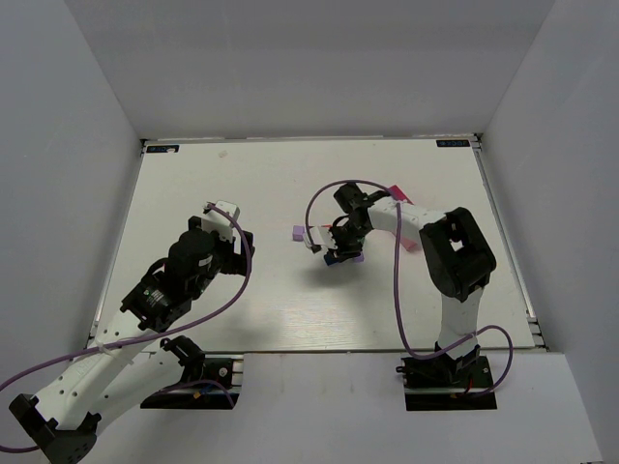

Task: Build the wood block tower

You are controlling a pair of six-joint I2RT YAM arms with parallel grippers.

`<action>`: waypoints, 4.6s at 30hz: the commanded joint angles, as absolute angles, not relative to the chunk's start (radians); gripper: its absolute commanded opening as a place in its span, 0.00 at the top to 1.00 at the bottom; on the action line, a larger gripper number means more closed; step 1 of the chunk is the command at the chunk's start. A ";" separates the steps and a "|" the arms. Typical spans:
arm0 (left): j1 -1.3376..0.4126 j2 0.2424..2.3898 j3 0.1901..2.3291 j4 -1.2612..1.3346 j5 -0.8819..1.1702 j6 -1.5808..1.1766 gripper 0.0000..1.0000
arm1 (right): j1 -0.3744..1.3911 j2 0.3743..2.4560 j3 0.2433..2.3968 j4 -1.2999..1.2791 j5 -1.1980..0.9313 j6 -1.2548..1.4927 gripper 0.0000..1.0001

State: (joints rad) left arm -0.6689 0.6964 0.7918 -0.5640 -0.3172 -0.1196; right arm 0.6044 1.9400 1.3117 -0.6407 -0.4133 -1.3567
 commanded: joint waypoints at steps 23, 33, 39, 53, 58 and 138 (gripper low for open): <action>-0.663 0.684 0.792 -0.552 -0.314 -0.114 0.07 | 0.655 1.893 1.549 -0.666 -0.405 -0.962 0.88; -0.663 0.684 0.792 -0.552 -0.324 -0.114 0.07 | 0.675 2.028 1.719 -0.673 -0.351 -0.920 0.86; -0.663 0.684 0.792 -0.552 -0.324 -0.114 0.07 | 0.681 2.077 1.767 -0.680 -0.341 -0.905 0.86; -0.663 0.684 0.792 -0.552 -0.324 -0.114 0.07 | 0.686 2.134 1.799 -0.653 -0.324 -0.864 0.83; -0.663 0.684 0.792 -0.552 -0.324 -0.114 0.07 | 0.689 2.140 1.798 -0.643 -0.318 -0.859 0.82; -0.663 0.768 0.787 -0.492 -0.187 -0.095 0.00 | 0.588 1.576 1.261 -0.344 -0.276 -0.703 0.12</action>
